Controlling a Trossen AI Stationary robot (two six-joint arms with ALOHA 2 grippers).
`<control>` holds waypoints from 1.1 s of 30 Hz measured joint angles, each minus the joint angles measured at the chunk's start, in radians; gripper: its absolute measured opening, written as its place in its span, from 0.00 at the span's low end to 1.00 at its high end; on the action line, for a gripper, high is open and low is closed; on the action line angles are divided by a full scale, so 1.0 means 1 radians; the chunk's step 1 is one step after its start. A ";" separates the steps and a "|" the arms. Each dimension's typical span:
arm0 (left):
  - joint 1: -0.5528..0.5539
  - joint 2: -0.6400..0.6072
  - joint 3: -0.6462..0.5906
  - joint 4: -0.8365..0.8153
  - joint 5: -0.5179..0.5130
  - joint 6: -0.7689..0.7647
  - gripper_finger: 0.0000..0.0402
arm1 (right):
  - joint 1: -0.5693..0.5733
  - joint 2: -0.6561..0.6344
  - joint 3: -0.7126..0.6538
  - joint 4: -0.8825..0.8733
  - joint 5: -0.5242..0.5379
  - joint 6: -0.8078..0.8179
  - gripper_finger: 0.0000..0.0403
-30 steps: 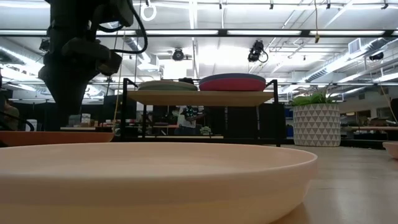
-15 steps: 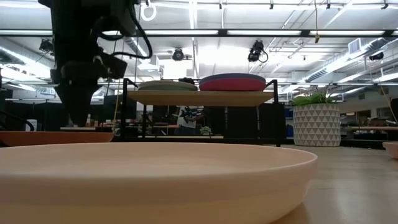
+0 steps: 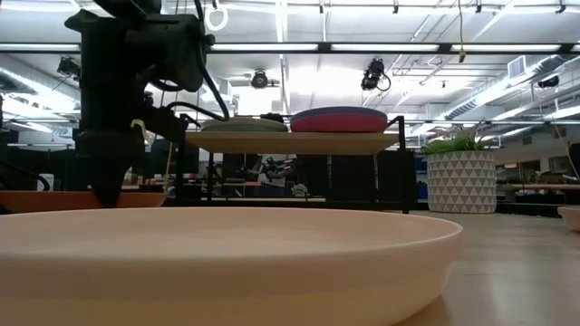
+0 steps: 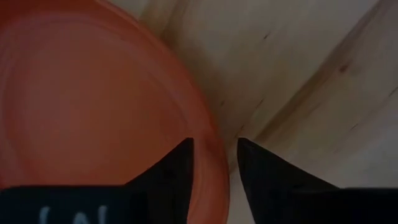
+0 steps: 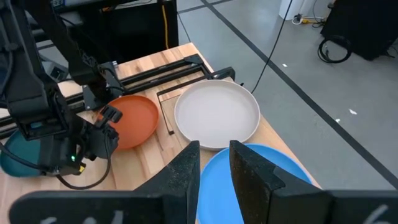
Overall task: Place and stack plates onto a shelf
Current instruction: Stack the orange plate on top of the blue plate on the shelf
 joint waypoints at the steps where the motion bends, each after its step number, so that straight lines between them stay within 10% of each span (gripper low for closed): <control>1: 0.000 0.000 0.000 -0.003 0.000 0.006 0.30 | 0.000 0.000 0.000 0.000 0.000 0.000 0.23; 10: 0.000 -0.005 0.003 -0.002 0.089 0.033 0.04 | 0.000 0.000 0.000 -0.001 0.000 0.000 0.23; 33: 0.036 -0.172 0.572 0.084 0.322 0.530 0.04 | 0.000 -0.007 0.000 -0.045 0.025 -0.007 0.23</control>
